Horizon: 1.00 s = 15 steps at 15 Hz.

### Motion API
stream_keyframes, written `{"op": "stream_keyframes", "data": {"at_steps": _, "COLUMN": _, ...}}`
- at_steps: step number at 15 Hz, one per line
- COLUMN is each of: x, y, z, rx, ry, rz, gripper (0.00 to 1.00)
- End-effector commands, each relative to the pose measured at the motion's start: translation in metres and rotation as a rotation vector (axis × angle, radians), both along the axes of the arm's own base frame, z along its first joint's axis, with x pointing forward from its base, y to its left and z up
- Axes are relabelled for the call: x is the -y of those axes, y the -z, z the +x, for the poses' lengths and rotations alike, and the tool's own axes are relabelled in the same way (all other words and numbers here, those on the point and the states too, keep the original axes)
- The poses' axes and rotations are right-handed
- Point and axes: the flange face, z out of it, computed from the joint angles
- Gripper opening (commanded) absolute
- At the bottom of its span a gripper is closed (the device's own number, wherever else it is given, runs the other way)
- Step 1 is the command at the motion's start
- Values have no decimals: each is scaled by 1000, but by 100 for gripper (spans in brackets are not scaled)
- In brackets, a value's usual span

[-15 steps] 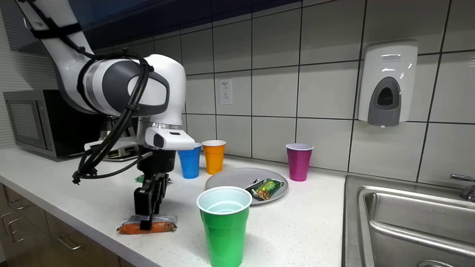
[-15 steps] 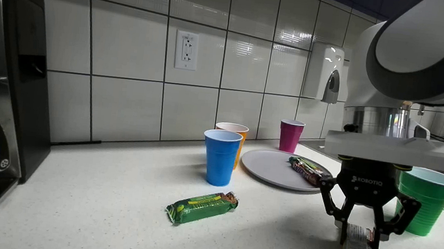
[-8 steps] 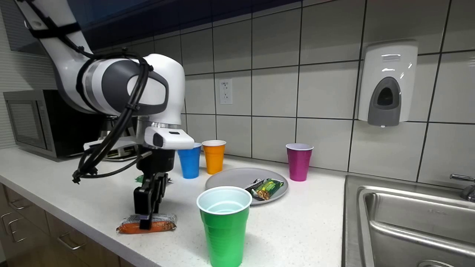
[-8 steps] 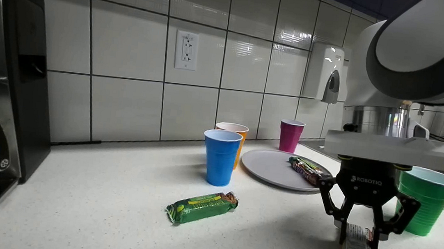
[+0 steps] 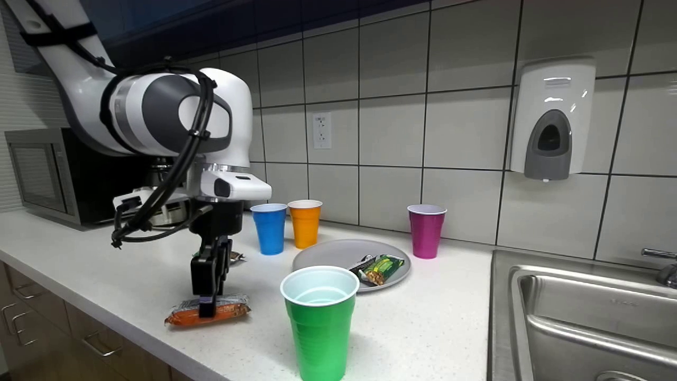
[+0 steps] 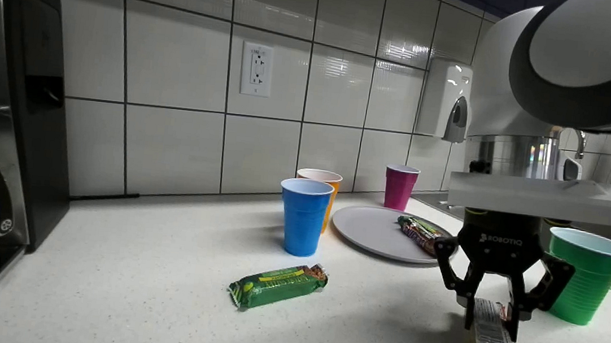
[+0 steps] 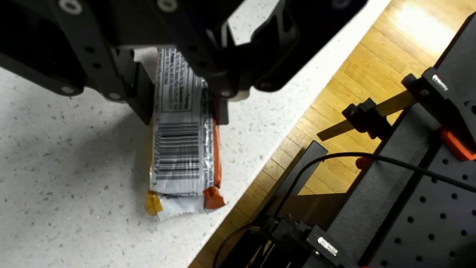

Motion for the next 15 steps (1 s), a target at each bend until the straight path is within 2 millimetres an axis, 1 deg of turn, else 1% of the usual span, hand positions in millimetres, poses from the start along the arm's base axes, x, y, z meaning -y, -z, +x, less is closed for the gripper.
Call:
{"op": "stream_keyframes", "data": {"at_steps": 1, "x": -6, "y": -19, "z": 3, "rx": -14, "ry": -33, "rz": -38, "gripper": 17}}
{"op": "stream_keyframes", "data": {"at_steps": 3, "x": -7, "y": -25, "z": 8, "rx": -18, "ry": -49, "rz": -50, "gripper": 17}}
{"op": "stream_keyframes", "data": {"at_steps": 7, "x": -6, "y": -31, "z": 23, "rx": -18, "ry": -66, "rz": -44, "gripper": 17}}
{"op": "stream_keyframes", "data": {"at_steps": 11, "x": -4, "y": -35, "z": 43, "rx": -11, "ry": -59, "rz": -43, "gripper": 17}}
{"op": "stream_keyframes", "data": {"at_steps": 15, "x": 5, "y": -35, "z": 68, "rx": -14, "ry": -57, "rz": -50, "gripper": 17}}
